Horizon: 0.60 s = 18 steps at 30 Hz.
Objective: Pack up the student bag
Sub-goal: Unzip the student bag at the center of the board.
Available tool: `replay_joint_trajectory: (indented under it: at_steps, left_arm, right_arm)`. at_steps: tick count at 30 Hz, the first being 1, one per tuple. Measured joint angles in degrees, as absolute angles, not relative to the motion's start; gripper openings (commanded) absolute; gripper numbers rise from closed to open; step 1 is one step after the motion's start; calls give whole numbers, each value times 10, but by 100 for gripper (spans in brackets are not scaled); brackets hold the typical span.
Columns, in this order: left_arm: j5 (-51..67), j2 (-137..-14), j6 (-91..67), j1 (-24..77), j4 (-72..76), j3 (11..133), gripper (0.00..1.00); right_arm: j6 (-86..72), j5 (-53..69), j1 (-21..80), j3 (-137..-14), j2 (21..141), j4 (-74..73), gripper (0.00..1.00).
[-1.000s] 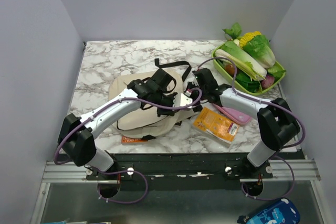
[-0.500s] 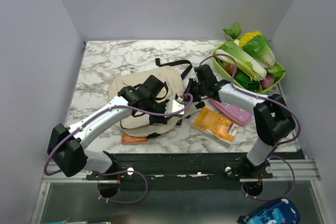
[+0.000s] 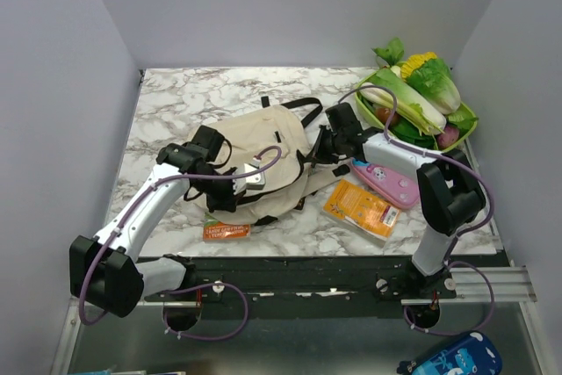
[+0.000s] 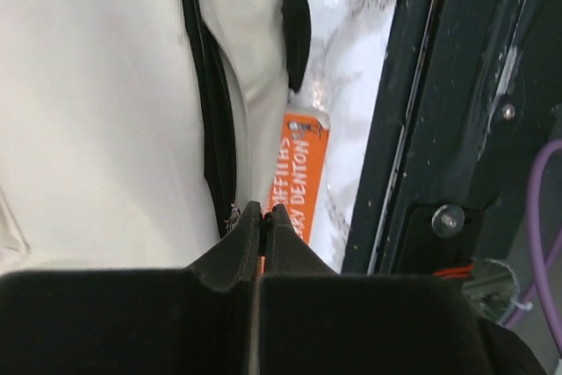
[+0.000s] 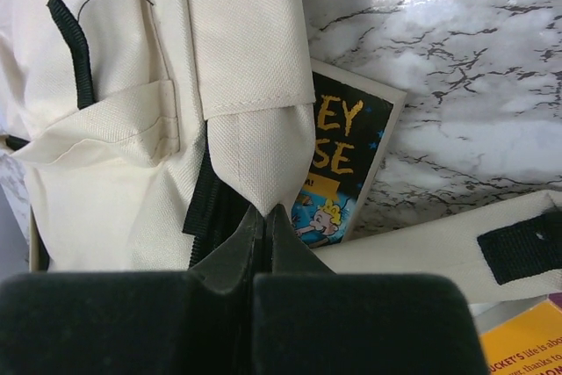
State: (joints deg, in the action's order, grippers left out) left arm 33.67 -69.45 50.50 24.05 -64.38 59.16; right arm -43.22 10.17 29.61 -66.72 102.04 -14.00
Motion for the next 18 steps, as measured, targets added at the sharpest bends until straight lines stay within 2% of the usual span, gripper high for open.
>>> replay_joint_trajectory:
  at_steps: [8, 10, 13, 14, 17, 18]
  left_arm:
    - [335, -692, 551, 177, -689, 565, 0]
    - [334, -691, 555, 173, -693, 565, 0]
    - [333, -688, 559, 163, -696, 565, 0]
    - [332, -686, 559, 158, -696, 565, 0]
    - [322, -685, 559, 147, -695, 564, 0]
    - [319, -685, 558, 144, -694, 564, 0]
  right_arm:
    - [-406, 58, 296, -686, 1012, -170, 1]
    - [-396, 47, 296, -686, 998, -175, 5]
    - [-376, 29, 298, -688, 973, -189, 32]
    - [-370, 22, 302, -690, 966, -195, 46]
    - [-349, -10, 318, -704, 954, -206, 61]
    - [-343, -20, 324, -709, 951, -209, 62]
